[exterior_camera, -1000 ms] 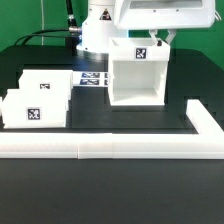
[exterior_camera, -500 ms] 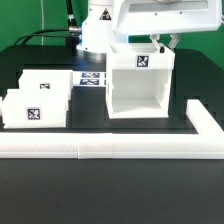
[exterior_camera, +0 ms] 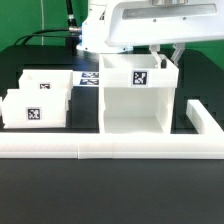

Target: Assemble drawer

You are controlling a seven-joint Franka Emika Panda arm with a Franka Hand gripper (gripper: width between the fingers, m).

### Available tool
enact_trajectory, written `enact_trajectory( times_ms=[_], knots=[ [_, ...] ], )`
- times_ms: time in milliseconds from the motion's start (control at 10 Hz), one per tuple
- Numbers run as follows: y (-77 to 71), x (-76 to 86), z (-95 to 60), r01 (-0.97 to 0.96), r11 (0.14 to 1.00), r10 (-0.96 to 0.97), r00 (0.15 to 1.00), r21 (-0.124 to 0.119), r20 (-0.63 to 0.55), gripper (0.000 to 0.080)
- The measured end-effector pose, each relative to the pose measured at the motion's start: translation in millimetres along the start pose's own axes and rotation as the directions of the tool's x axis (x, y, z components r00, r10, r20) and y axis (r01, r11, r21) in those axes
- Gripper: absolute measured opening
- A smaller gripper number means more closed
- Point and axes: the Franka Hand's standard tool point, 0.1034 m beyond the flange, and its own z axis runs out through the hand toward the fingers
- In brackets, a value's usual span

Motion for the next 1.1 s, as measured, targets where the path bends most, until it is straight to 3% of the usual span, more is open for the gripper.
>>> enact_trajectory(
  times_ms=[300,700,1100],
  knots=[
    [-2.3,5.1,-1.0,-0.029,1.0,0.029,0.999,0.002,-0.015,0.0038],
    [-5.7,7.7,-2.4,-0.249,0.968,0.25,0.968,0.012,-0.026,0.0038],
    [-21.4,9.6,0.5,-0.616,0.787,0.617,0.786,0.036,-0.042,0.0042]
  ],
)
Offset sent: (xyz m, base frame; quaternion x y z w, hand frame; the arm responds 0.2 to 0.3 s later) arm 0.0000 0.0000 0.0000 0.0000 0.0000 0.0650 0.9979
